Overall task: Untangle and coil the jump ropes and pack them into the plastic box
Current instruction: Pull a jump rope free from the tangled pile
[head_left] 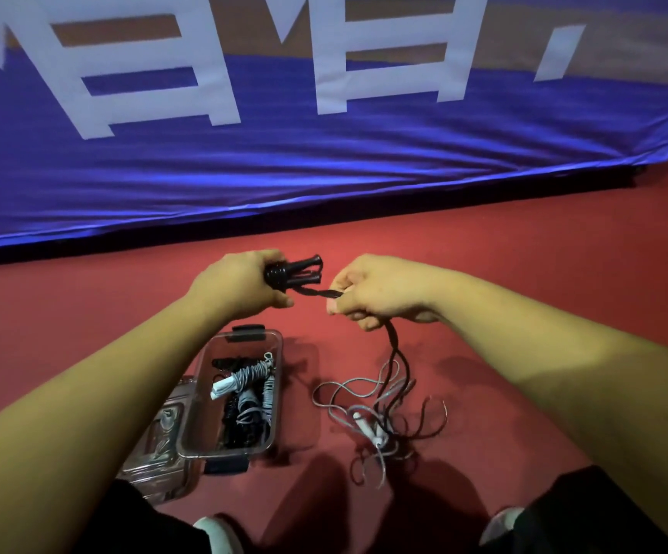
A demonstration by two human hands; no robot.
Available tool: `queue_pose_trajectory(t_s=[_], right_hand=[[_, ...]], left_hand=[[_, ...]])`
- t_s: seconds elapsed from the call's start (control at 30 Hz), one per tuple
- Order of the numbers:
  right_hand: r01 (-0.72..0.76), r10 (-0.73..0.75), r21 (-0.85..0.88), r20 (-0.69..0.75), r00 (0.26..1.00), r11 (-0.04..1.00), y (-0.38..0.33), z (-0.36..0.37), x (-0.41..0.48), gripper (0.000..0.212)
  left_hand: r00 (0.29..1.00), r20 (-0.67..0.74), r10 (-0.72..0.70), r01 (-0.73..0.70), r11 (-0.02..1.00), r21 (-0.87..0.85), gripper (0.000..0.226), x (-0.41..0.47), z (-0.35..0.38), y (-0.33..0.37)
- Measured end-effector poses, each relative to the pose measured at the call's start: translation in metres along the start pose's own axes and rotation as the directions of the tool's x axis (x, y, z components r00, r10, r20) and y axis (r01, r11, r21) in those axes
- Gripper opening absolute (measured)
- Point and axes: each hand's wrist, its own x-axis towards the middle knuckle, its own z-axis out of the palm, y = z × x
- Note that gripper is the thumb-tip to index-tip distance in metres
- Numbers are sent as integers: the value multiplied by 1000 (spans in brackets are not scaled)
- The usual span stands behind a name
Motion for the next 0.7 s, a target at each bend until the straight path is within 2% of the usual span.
queue_pose_trajectory(t_s=[0.07,0.17,0.3,0.37,0.43,0.5,0.6,0.7], right_hand=[[56,-61,-109,-43,997,992,-5,-4,-3,17],[156,-205,-333,-118,972,930,-8,-11,-6,23],[229,-318,-438,-140,938,869,-9,-15,-4,20],[249,-335,-405,-156,929,880,-8,-16,-1,16],[276,-351,-338,-184,918,900,-8,-18,2,16],[292,-361,-289,-222,906,912,-7,-22,4,13],[282,-306,-125,-273,912,951,-2,-29,7,16],[287,-258,98,-236,937,953,8,-29,11,15]], left_hand=[[997,79,14,-24,991,134,43,-7,0,8],[979,137,153,-186,942,278,37,-18,4,20],[925,193,328,-368,899,239,35,-31,7,34],[912,188,364,-394,906,156,27,-36,6,41],[920,169,355,-359,933,-3,43,-40,2,46],[937,123,326,-301,935,-187,47,-45,-1,48],[939,59,338,-286,867,-409,35,-48,-4,49],[929,-7,369,-300,745,-596,26,-49,-7,49]])
